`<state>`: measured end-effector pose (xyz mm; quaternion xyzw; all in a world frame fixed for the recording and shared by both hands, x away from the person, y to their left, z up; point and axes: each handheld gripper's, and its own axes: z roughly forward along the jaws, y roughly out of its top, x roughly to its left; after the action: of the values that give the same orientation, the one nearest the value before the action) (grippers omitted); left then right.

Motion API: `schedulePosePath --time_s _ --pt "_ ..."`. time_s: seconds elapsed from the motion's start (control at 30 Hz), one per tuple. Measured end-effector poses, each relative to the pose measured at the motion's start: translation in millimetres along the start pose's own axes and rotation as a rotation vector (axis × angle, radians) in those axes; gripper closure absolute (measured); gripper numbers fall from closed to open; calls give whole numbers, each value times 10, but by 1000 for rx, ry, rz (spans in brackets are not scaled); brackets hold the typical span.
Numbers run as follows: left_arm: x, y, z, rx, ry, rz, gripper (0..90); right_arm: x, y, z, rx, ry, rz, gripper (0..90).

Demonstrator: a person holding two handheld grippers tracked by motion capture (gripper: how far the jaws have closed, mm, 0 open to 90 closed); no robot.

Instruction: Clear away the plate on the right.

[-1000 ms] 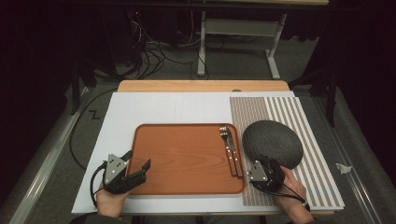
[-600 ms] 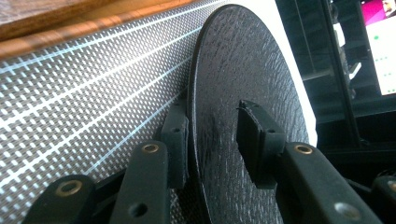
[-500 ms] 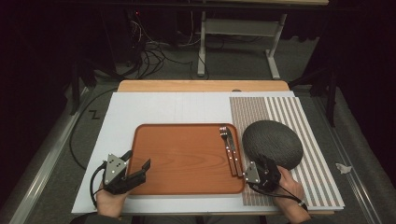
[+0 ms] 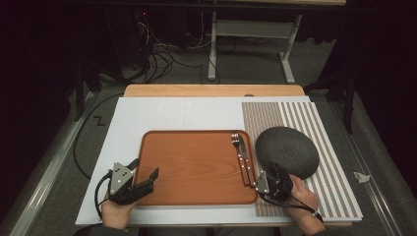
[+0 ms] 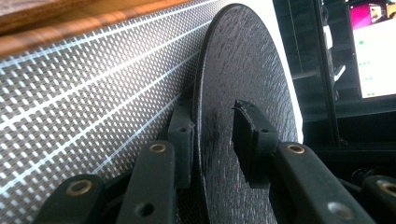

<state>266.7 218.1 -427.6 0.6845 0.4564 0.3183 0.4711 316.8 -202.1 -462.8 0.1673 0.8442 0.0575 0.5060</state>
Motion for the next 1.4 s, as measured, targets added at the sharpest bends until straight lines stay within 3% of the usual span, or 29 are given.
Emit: schedulePosePath --time_s 0.67,1.13,1.4 --pt "1 1 2 -1 2 1 282 16 33 0 21 13 -29 783" --pt "1 4 -7 -11 2 4 283 49 47 -18 74 -25 -97 812" --pt "1 8 -15 -19 -1 2 283 17 40 -60 66 -56 -99 846"
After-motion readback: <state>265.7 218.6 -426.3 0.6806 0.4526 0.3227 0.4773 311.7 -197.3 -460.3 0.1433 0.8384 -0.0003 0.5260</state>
